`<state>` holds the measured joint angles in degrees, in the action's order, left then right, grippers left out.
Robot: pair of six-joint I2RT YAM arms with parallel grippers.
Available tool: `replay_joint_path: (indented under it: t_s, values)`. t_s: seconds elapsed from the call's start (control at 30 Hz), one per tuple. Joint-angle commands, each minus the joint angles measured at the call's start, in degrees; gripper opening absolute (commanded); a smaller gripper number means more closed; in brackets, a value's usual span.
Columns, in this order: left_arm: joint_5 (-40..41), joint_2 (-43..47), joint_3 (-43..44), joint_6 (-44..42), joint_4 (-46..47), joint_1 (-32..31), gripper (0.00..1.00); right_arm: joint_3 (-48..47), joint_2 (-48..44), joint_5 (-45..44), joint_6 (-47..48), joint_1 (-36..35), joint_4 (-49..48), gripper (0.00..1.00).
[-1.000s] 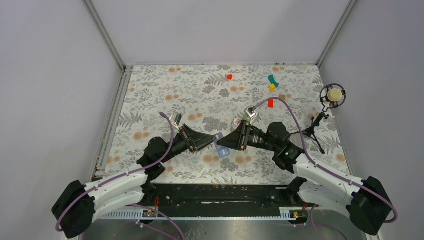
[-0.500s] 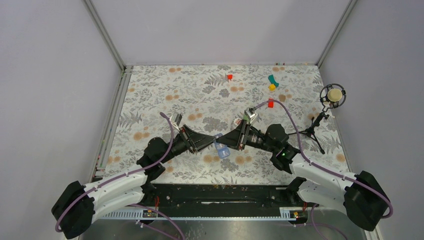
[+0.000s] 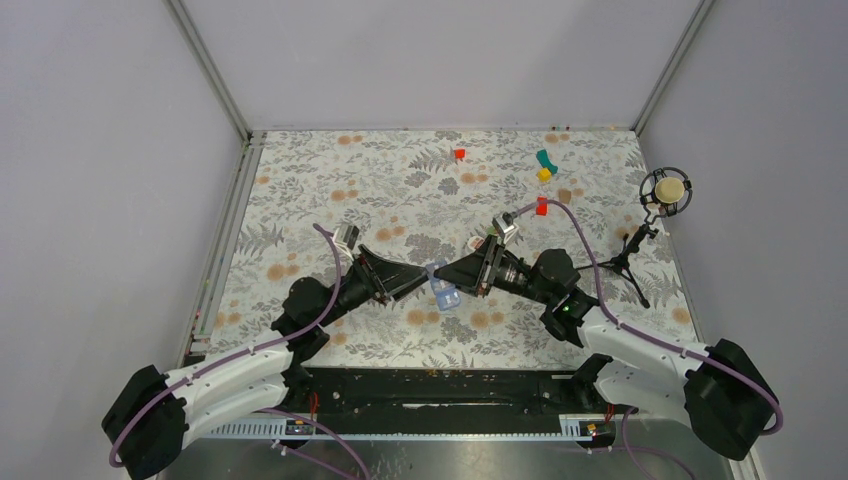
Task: Sort the pills into containers
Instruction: Adjust the pill container.
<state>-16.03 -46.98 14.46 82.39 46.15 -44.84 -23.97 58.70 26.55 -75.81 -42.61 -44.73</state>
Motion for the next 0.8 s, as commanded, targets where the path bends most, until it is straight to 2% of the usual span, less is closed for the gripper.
replay_joint_path:
  t_s: [0.0,0.3,0.6,0.77]
  values:
    - [1.1,-0.6,0.5,-0.5,5.5,0.1,0.53,0.0,1.2,0.8,-0.9,0.5,-4.8,0.1]
    - [3.1,-1.4,0.9,-3.4,3.2,0.5,0.38,0.5,2.6,2.9,-2.8,0.5,-7.4,0.06]
    - [6.9,2.6,2.4,-9.4,-8.0,0.8,0.32,0.8,2.1,3.8,-2.6,0.5,-5.7,0.05]
    - [5.9,1.8,3.0,-10.0,-8.7,0.8,0.3,0.4,2.6,4.5,-2.4,0.5,-5.6,0.05]
